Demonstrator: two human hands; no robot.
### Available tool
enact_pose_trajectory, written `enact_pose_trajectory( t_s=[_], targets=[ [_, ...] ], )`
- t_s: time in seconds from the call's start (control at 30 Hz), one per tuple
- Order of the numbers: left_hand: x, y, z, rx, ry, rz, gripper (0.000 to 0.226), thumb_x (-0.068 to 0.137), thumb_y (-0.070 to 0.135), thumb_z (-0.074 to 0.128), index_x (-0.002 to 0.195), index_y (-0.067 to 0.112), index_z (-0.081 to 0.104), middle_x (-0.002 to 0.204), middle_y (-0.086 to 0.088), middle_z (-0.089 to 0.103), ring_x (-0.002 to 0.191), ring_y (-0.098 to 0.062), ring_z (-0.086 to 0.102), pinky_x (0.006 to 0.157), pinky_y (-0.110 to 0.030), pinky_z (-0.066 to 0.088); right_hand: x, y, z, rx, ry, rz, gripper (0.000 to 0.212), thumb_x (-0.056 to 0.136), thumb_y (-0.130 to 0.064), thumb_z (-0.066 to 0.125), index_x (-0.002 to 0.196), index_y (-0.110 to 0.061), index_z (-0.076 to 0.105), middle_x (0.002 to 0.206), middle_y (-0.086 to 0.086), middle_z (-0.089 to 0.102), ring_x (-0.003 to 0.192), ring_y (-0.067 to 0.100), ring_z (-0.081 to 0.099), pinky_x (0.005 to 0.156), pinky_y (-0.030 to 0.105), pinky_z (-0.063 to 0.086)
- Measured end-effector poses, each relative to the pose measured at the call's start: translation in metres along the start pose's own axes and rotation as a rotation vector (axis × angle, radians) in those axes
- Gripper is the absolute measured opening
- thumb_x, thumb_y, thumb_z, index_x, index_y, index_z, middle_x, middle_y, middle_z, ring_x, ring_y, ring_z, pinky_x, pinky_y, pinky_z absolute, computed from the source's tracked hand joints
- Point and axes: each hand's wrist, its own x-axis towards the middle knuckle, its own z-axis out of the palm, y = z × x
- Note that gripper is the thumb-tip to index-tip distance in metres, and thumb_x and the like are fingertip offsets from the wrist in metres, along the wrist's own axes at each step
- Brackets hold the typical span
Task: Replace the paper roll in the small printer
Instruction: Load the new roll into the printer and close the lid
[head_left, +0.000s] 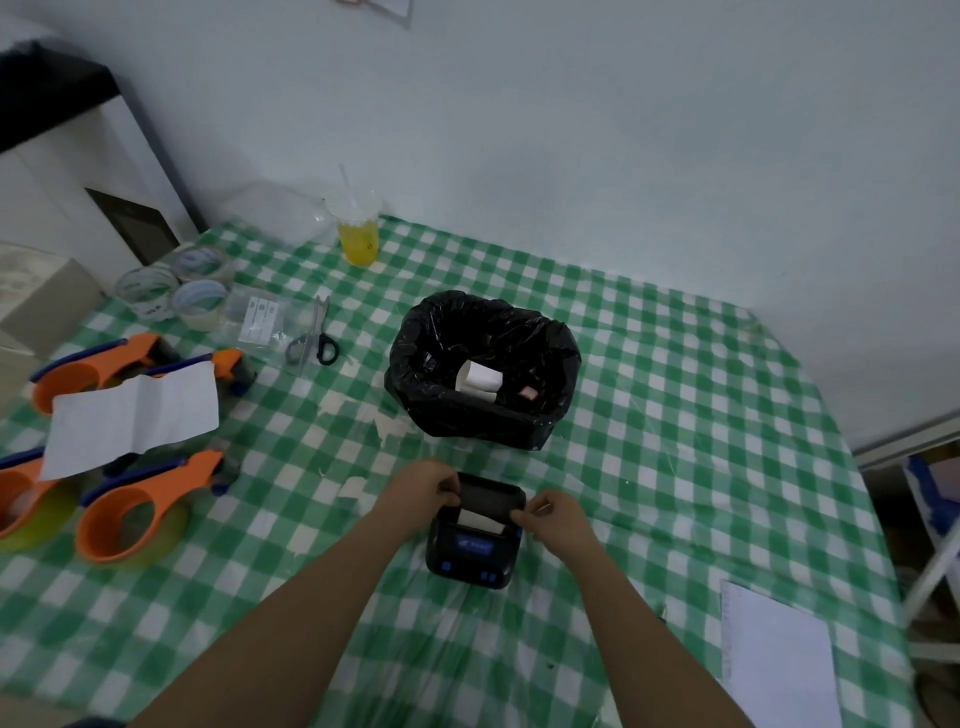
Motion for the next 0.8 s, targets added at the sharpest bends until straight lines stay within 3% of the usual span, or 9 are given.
enact_pose_trajectory(
  t_s=[0.2, 0.27, 0.33, 0.43, 0.47, 0.53, 0.6, 0.73, 0.8],
  targets=[
    [0.011, 0.004, -0.005, 0.024, -0.052, -0.078, 0.02, 0.075, 0.011, 0.072, 0.092, 0.001, 0.066, 0.107, -0.018, 0.066, 0.1, -0.031, 0.061, 0.082, -0.034, 0.047, 0.005, -0.017, -0.004, -0.378, -0.043, -0.003, 0.042, 0.079, -0.026, 0.07, 0.053, -0.015, 0.04, 0.054, 0.001, 0.042, 0.055, 0.018, 0.047, 0.047, 0.027, 0.031],
    [0.016, 0.007, -0.006, 0.075, -0.097, -0.092, 0.019, 0.075, 0.01, 0.072, 0.09, -0.001, 0.066, 0.105, -0.02, 0.066, 0.099, -0.032, 0.061, 0.08, -0.035, 0.048, 0.006, -0.026, -0.004, -0.502, -0.069, 0.015, 0.033, 0.08, -0.028, 0.069, 0.064, -0.011, 0.046, 0.061, 0.002, 0.042, 0.07, 0.022, 0.049, 0.057, 0.028, 0.036],
    [0.021, 0.011, -0.005, 0.129, -0.132, -0.1, 0.015, 0.075, 0.006, 0.071, 0.087, 0.0, 0.065, 0.106, -0.021, 0.066, 0.1, -0.034, 0.061, 0.082, -0.037, 0.048, 0.007, -0.031, -0.001, -0.592, -0.08, 0.006, 0.026, 0.081, -0.027, 0.067, 0.089, -0.006, 0.053, 0.077, 0.006, 0.048, 0.079, 0.022, 0.049, 0.065, 0.03, 0.037],
    [0.023, 0.016, -0.002, 0.196, -0.141, -0.101, 0.013, 0.076, 0.003, 0.068, 0.087, -0.001, 0.062, 0.11, -0.022, 0.062, 0.103, -0.036, 0.06, 0.086, -0.042, 0.048, 0.005, -0.037, 0.0, -0.648, -0.08, 0.008, 0.03, 0.082, -0.023, 0.066, 0.102, -0.005, 0.053, 0.096, 0.013, 0.054, 0.092, 0.028, 0.059, 0.065, 0.03, 0.038],
    [0.022, 0.016, -0.001, 0.186, -0.134, -0.105, 0.015, 0.076, 0.003, 0.068, 0.089, -0.003, 0.063, 0.109, -0.023, 0.062, 0.102, -0.036, 0.06, 0.086, -0.042, 0.048, 0.004, -0.038, 0.0, -0.636, -0.085, 0.002, 0.029, 0.082, -0.023, 0.066, 0.101, -0.004, 0.054, 0.094, 0.013, 0.054, 0.094, 0.029, 0.06, 0.063, 0.029, 0.038],
    [0.019, 0.011, 0.001, 0.112, -0.093, -0.11, 0.017, 0.075, 0.004, 0.069, 0.089, -0.003, 0.064, 0.105, -0.022, 0.064, 0.1, -0.035, 0.06, 0.083, -0.04, 0.048, 0.002, -0.032, -0.002, -0.523, -0.073, -0.014, 0.023, 0.08, -0.023, 0.069, 0.078, -0.006, 0.053, 0.078, 0.01, 0.051, 0.08, 0.027, 0.057, 0.053, 0.026, 0.036],
    [0.01, 0.003, 0.006, -0.027, -0.01, -0.101, 0.017, 0.074, 0.006, 0.071, 0.088, 0.0, 0.064, 0.097, -0.019, 0.061, 0.097, -0.035, 0.06, 0.077, -0.035, 0.045, -0.003, -0.018, 0.0, -0.304, -0.03, -0.006, 0.032, 0.079, -0.023, 0.07, 0.06, -0.011, 0.047, 0.065, 0.007, 0.053, 0.066, 0.022, 0.053, 0.056, 0.027, 0.039],
    [-0.018, -0.016, 0.023, -0.296, 0.164, -0.165, 0.009, 0.083, 0.004, 0.061, 0.086, 0.01, 0.055, 0.094, -0.015, 0.058, 0.096, -0.035, 0.061, 0.076, -0.033, 0.043, -0.029, 0.021, 0.016, 0.101, 0.112, -0.041, 0.02, 0.086, -0.019, 0.063, 0.069, -0.018, 0.052, 0.074, 0.009, 0.062, 0.069, 0.023, 0.058, 0.069, 0.039, 0.05],
    [-0.035, -0.019, 0.032, -0.356, 0.119, -0.163, 0.02, 0.085, 0.0, 0.054, 0.103, 0.007, 0.058, 0.106, -0.014, 0.063, 0.103, -0.032, 0.06, 0.08, -0.031, 0.046, -0.04, 0.034, 0.022, 0.156, 0.133, -0.048, 0.012, 0.089, -0.016, 0.058, 0.078, -0.016, 0.057, 0.078, 0.008, 0.063, 0.073, 0.024, 0.059, 0.065, 0.032, 0.049]
  ],
)
